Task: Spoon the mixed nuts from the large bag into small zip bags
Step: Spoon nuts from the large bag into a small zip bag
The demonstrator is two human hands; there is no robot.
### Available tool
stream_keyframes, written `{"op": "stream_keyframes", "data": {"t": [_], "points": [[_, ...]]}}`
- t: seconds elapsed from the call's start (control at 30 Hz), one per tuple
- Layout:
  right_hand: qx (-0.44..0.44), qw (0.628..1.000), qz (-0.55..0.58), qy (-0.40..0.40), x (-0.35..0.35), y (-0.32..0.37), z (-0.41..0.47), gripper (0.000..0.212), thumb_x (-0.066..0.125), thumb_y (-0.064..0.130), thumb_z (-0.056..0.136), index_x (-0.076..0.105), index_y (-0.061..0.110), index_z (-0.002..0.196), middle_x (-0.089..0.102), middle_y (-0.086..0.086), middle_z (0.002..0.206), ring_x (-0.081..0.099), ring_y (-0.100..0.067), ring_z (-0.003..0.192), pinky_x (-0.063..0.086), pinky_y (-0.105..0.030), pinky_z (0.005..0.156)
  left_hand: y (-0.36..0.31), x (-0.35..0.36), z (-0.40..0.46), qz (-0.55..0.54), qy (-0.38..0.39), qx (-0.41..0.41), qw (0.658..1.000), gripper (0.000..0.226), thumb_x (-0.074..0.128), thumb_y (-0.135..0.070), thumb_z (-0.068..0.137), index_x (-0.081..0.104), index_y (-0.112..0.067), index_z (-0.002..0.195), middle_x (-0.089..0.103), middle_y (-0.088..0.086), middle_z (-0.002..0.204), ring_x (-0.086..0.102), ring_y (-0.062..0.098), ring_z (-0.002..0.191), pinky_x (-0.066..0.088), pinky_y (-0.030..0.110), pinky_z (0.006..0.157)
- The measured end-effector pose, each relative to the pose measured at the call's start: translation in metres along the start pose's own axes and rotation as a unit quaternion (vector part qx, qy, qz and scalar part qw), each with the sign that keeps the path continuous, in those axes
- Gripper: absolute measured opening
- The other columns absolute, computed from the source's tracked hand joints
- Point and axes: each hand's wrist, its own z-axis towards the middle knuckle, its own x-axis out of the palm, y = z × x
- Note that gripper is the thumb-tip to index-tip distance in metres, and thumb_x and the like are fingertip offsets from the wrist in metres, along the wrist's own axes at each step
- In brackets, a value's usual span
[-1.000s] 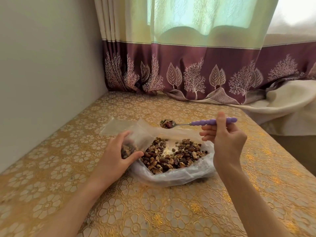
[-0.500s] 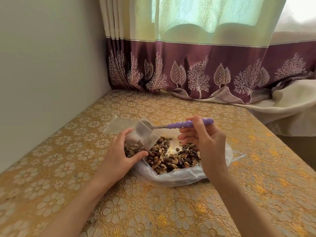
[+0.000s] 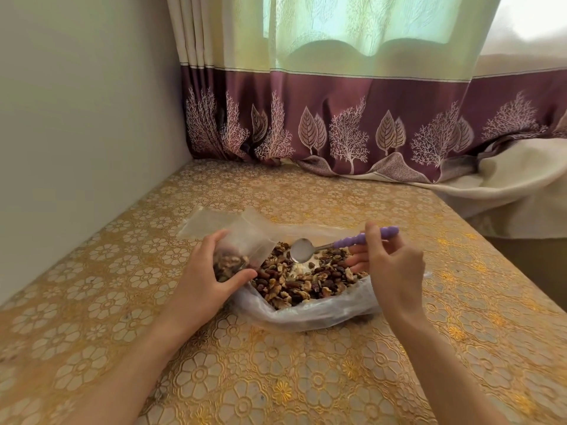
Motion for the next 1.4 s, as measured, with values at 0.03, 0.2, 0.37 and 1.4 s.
{"op": "stream_keyframes", "data": {"t": [0.03,0.2,0.37,1.4], "points": [[-0.003,1.0,-0.008,0.008,0.001,0.0,-0.001,0.03,0.051,0.027,0.096,0.066,0.009,0.077,0.074,0.002,0.071,0.066,-0.019,0.051,0.054,-0.025,0.05,0.0,0.0,0.0,-0.002,0.001,-0.002,1.0,0.089,0.067,-0.054,0.058,0.035,-0.026,0.136,0.049,-0.002,0.124,0.05,0.014,0.111,0.042,0.035,0.1],[-0.008,0.999,-0.025,0.024,0.004,0.002,-0.002,0.031,0.053,0.029,0.094,0.067,0.007,0.078,0.074,0.004,0.072,0.066,-0.017,0.053,0.054,-0.022,0.051,-0.001,0.0,-0.001,-0.008,0.003,-0.006,1.0,0.088,0.068,-0.053,0.059,0.035,-0.027,0.136,0.049,-0.003,0.125,0.051,0.014,0.111,0.043,0.036,0.099],[-0.007,0.999,-0.037,0.027,0.003,0.0,-0.001,0.031,0.053,0.028,0.094,0.068,0.007,0.078,0.074,0.006,0.071,0.066,-0.016,0.053,0.052,-0.02,0.052,-0.001,-0.001,-0.001,-0.009,0.006,-0.006,1.0,0.089,0.069,-0.051,0.059,0.034,-0.026,0.137,0.051,-0.001,0.124,0.052,0.015,0.11,0.044,0.038,0.099],[0.119,0.971,0.201,-0.048,0.001,0.021,0.003,0.035,0.052,0.026,0.096,0.064,-0.001,0.078,0.071,-0.006,0.06,0.066,-0.014,0.05,0.052,-0.016,0.047,0.002,0.0,0.0,0.015,0.014,-0.008,1.0,0.085,0.067,-0.057,0.057,0.034,-0.035,0.131,0.047,-0.005,0.118,0.049,0.012,0.107,0.042,0.034,0.097]]}}
